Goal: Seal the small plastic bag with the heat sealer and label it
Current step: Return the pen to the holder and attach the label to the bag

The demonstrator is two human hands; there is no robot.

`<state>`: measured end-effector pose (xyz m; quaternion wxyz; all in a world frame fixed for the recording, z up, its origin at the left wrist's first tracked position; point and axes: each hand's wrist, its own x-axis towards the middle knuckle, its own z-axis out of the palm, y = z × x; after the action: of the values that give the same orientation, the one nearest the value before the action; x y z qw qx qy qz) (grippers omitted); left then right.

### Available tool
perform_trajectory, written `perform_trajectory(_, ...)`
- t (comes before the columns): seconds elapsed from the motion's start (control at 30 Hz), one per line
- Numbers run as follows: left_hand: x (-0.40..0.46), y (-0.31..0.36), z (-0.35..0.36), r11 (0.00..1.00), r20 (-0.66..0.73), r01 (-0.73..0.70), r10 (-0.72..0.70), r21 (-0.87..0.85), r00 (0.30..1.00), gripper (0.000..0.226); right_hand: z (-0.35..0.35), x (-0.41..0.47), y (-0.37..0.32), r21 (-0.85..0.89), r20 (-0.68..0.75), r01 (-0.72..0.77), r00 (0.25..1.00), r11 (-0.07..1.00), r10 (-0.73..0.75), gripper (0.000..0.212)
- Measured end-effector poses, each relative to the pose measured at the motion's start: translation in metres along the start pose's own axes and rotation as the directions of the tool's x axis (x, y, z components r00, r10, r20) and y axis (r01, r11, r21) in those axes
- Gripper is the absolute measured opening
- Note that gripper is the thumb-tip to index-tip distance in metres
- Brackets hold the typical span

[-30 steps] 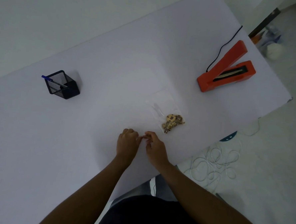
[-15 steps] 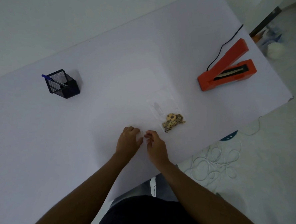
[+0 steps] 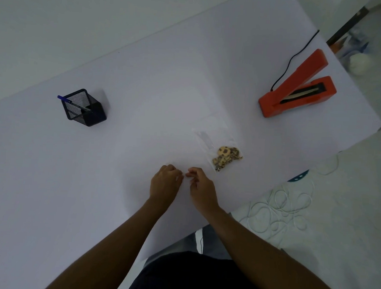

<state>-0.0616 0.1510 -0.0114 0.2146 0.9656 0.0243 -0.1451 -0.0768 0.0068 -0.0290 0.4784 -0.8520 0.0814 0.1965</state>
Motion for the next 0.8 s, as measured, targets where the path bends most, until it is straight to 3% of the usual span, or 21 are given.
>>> perform_trajectory(0.33, 0.001, 0.003, 0.0, 0.999, -0.008, 0.021, -0.021, 0.025, 1.0, 0.013, 0.004, 0.002, 0.003, -0.011, -0.008, 0.02, 1.0, 1.0, -0.02, 0.035)
perform_trajectory(0.63, 0.01, -0.002, 0.001, 0.989, 0.015, 0.119, -0.118, -0.087, 0.993, 0.016, 0.008, 0.003, 0.002, 0.004, -0.011, 0.079, 0.997, 0.997, -0.079, 0.037)
perform_trajectory(0.8, 0.013, -0.001, -0.003, 0.943, 0.061, 0.248, -0.24, -0.221, 0.969, 0.013, 0.01, 0.001, -0.001, -0.013, 0.071, 0.057, 0.996, 0.998, -0.055, 0.043)
